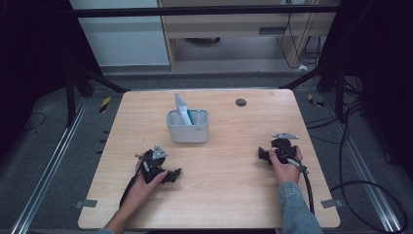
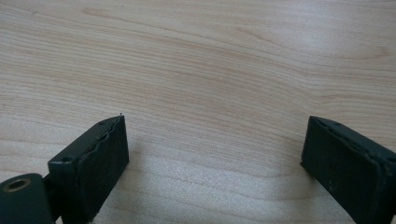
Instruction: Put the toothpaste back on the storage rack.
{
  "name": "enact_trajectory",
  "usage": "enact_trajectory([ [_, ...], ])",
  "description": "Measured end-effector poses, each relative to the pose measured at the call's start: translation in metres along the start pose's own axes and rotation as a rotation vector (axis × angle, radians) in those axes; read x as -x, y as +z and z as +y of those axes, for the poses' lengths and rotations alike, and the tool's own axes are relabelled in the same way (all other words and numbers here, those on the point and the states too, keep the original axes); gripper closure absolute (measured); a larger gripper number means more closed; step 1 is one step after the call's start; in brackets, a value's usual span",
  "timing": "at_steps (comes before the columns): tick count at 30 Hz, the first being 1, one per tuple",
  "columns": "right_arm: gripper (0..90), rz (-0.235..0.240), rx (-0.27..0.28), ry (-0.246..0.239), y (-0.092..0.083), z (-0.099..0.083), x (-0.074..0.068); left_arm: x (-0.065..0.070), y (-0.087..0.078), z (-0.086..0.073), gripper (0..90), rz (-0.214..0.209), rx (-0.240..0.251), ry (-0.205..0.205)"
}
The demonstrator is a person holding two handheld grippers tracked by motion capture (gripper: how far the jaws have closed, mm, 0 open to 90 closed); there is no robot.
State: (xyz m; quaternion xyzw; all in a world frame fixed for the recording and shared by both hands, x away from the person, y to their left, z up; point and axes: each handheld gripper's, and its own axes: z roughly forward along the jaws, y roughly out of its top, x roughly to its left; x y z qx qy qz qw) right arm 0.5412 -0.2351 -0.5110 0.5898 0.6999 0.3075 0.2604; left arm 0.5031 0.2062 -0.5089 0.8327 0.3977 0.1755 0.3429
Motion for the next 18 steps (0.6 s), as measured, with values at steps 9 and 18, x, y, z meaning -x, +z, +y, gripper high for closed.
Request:
enact_trajectory([
  [9, 4.0, -0.004, -0.009, 0.007, 0.0004, -0.0002, -0.0043, 0.0, 0.0, 0.0, 0.0, 0.0, 0.0, 0.0],
  [18, 1.1, -0.017, -0.017, 0.024, 0.0008, -0.0003, -0.0042, 0.0001, 0.0, -0.0001, 0.0, 0.0, 0.0, 0.0],
])
